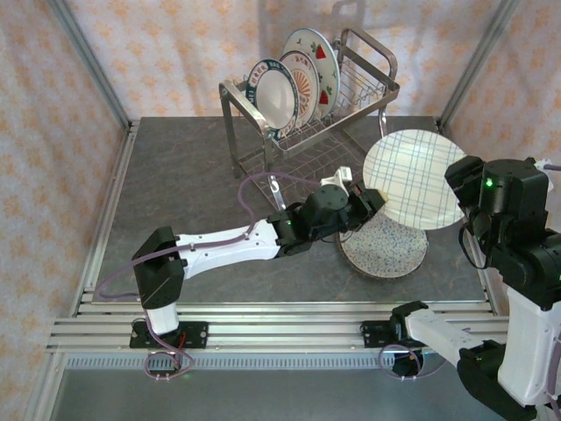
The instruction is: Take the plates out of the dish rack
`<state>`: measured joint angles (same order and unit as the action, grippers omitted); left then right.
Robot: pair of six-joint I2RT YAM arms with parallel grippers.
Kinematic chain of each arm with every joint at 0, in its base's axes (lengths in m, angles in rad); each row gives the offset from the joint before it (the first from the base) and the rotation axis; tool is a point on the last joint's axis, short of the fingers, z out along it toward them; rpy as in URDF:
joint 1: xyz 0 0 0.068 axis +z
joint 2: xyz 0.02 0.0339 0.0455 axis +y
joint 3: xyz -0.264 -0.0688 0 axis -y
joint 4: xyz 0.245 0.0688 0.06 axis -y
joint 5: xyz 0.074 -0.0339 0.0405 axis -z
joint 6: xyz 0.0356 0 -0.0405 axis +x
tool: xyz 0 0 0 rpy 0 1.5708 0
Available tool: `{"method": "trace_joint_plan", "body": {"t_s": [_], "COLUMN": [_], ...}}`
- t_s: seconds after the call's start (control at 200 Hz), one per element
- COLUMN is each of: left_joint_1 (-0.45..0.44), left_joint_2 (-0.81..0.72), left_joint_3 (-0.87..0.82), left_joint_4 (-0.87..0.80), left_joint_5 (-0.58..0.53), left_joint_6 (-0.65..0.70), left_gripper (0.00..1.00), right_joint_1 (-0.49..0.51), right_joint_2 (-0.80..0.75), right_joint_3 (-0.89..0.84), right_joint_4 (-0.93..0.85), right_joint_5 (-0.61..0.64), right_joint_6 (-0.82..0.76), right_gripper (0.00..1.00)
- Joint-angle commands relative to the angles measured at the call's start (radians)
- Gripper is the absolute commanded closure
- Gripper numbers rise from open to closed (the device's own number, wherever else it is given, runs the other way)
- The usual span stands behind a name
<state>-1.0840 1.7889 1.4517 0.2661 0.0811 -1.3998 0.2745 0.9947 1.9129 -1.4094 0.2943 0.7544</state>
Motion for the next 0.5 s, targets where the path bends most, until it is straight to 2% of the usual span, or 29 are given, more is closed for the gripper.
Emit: {"method": "trace_joint_plan", "body": {"t_s": [0.0, 0.285, 0.495], "left_joint_1": [0.009, 0.016, 0.021], "left_joint_2": [0.017, 0.083, 0.145], "left_joint_3": [-0.042, -0.146, -0.197], "left_joint_4": [0.079, 0.172, 0.23], "left_joint_5": [0.032, 0.034, 0.037], "left_joint_6": [0.099, 0.178, 0.171], "left_gripper": [1.0, 1.0, 1.0], "right_joint_1": [0.005, 0.005, 0.005], "right_joint_2": [0.007, 0.007, 0.004], "right_joint_3": [-0.002, -0.047, -0.073], "right_joint_4": [0.005, -0.006, -0.01], "right_joint_5": [-0.043, -0.138, -0.185], "right_joint_6": [-0.088, -0.127, -0.134], "right_gripper": [0.28, 0.3, 0.31]}}
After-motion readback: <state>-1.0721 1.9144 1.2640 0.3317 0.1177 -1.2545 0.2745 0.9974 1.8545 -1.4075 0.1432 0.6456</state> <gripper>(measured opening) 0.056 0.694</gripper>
